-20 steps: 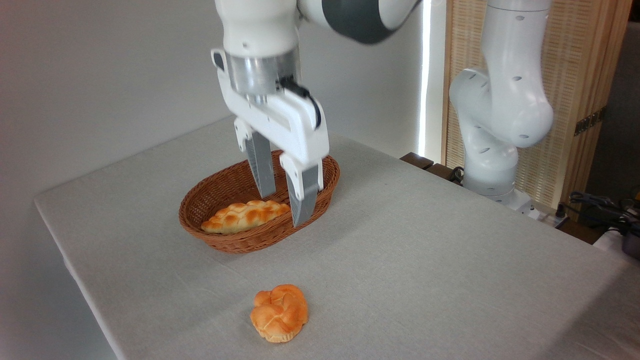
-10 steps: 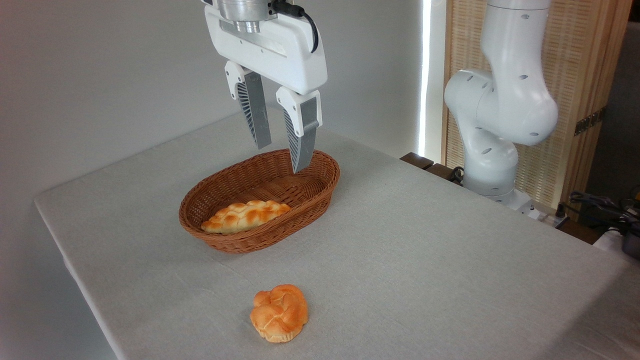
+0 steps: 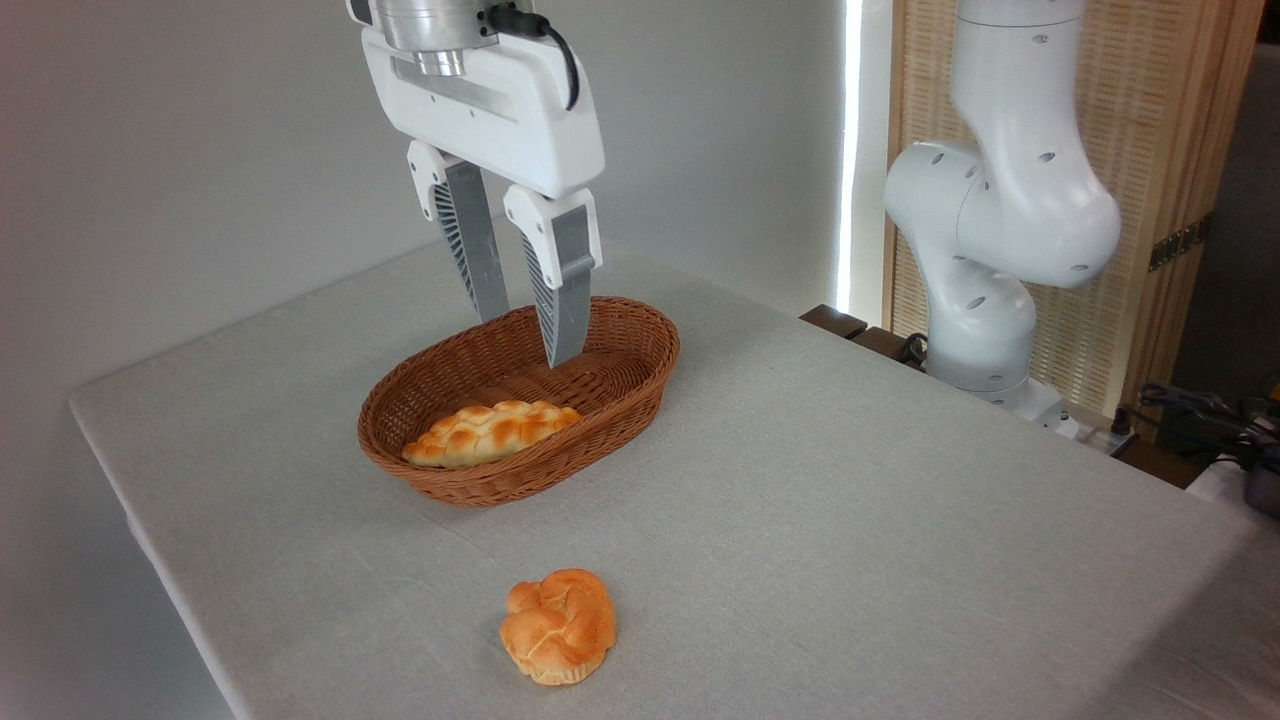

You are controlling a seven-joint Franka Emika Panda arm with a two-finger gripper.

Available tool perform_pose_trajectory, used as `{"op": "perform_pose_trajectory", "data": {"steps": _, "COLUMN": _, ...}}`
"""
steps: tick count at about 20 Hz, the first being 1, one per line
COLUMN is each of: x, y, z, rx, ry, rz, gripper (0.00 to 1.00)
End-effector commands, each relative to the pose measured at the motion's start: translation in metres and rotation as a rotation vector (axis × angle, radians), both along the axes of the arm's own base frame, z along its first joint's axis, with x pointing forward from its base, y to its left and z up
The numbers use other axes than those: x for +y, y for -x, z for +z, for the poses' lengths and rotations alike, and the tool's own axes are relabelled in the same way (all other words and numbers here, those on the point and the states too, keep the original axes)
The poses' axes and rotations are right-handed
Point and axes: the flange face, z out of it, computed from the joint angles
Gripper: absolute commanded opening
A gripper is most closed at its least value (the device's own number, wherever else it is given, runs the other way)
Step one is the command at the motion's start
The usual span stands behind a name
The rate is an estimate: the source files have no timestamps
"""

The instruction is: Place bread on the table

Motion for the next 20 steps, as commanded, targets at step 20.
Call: {"op": "perform_pose_trajectory", "data": {"steps": 20, "x": 0.014, "y": -0.003, "z": -0.016, "rx": -0.003, "ry": -0.052, "rz": 0.014, "gripper": 1.0}}
